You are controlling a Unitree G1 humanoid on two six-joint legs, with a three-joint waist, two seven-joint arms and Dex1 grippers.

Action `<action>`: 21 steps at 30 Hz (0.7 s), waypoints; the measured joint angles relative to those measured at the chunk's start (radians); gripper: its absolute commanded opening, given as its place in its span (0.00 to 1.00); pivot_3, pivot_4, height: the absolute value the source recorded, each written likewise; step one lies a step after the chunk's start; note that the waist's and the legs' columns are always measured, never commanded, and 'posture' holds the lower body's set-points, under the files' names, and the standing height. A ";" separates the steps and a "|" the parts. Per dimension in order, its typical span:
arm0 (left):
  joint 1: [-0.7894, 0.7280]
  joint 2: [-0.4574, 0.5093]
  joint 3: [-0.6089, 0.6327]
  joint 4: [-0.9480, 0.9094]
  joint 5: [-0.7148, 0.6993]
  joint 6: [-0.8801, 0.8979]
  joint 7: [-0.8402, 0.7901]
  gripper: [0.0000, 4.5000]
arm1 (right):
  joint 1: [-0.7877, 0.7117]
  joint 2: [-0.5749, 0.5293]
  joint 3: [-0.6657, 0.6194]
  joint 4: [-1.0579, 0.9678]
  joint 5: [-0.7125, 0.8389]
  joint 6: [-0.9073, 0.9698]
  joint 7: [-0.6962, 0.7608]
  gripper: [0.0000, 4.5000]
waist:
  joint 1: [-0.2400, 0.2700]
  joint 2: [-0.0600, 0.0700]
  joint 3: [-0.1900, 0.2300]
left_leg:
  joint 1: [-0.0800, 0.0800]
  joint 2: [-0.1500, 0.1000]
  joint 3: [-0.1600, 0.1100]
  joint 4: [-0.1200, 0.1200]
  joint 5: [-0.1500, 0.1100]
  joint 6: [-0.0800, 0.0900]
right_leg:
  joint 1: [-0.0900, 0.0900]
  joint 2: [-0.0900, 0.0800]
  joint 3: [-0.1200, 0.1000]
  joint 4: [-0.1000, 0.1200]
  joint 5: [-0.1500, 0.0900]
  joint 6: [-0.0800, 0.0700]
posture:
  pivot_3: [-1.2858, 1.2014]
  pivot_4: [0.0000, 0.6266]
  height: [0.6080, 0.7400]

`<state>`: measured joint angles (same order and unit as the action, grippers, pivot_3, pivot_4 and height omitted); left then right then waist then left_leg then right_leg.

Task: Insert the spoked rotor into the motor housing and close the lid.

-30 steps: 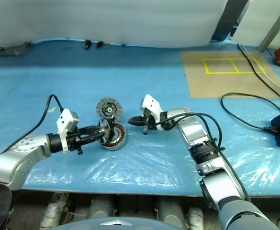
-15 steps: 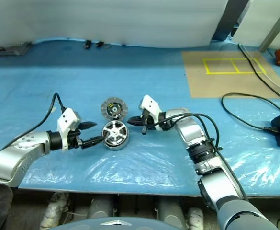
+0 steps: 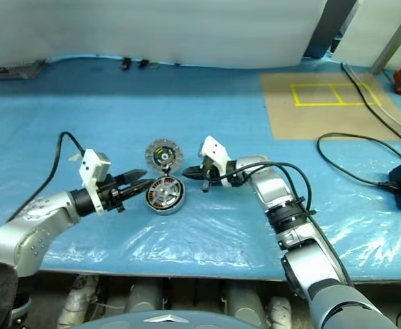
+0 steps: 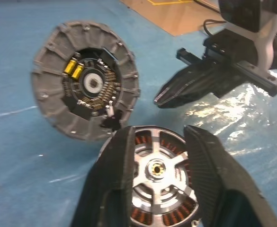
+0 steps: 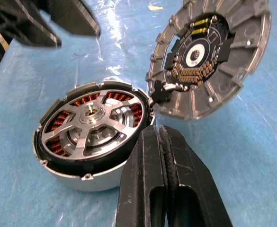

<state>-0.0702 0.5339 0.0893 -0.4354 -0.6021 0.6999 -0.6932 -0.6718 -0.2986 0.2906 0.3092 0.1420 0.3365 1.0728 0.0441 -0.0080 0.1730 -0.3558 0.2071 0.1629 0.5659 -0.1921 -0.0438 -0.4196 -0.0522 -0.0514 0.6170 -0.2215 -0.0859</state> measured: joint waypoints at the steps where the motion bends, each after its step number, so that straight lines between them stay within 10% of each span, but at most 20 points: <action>1: 0.002 -0.006 -0.026 -0.002 0.016 -0.007 0.004 0.07 | -0.003 0.000 0.000 0.000 0.000 -0.001 -0.001 0.00 | 0.000 0.000 0.000 | 0.000 0.000 0.000 0.000 0.000 0.000 | 0.000 0.000 0.000 0.000 0.000 0.000 | 0.52 0.24 1.00; 13: -0.062 -0.016 -0.220 0.066 0.295 -0.102 0.127 0.00 | -0.013 0.003 -0.005 -0.004 0.007 -0.002 -0.002 0.00 | 0.000 0.001 0.000 | 0.000 0.000 0.000 0.000 0.000 0.000 | 0.000 0.000 0.000 0.000 0.000 0.000 | 0.52 0.24 1.00; 21: -0.036 -0.064 -0.174 0.053 0.227 -0.096 0.115 0.00 | -0.023 0.007 -0.005 -0.004 0.010 -0.008 0.002 0.00 | 0.000 0.001 -0.001 | 0.000 0.000 0.000 0.001 0.000 0.000 | 0.000 0.000 0.000 0.000 0.000 0.000 | 0.52 0.24 1.00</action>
<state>-0.1058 0.4694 -0.0844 -0.3819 -0.3754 0.6037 -0.5787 -0.6950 -0.2918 0.2859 0.3048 0.1516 0.3280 1.0746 0.0443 -0.0066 0.1724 -0.3562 0.2069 0.1625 0.5667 -0.1920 -0.0435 -0.4193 -0.0525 -0.0514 0.6173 -0.2215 -0.0857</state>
